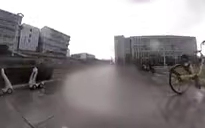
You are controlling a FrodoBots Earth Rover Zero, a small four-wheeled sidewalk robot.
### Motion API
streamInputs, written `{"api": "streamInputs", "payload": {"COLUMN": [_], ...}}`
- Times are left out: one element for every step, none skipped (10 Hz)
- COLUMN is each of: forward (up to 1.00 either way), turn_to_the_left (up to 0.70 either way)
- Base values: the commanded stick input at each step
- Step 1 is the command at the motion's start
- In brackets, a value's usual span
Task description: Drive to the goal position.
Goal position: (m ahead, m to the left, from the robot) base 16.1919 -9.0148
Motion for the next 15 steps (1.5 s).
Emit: {"api": "streamInputs", "payload": {"forward": [0.70,0.70,0.70,0.70,0.70,0.70,0.70,0.70,0.70,0.70,0.70,0.70,0.70,0.70,0.70], "turn_to_the_left": [0.00,0.00,0.00,0.00,0.00,0.00,0.00,-0.12,-0.30,-0.35,-0.35,-0.35,-0.35,-0.35,-0.13]}}
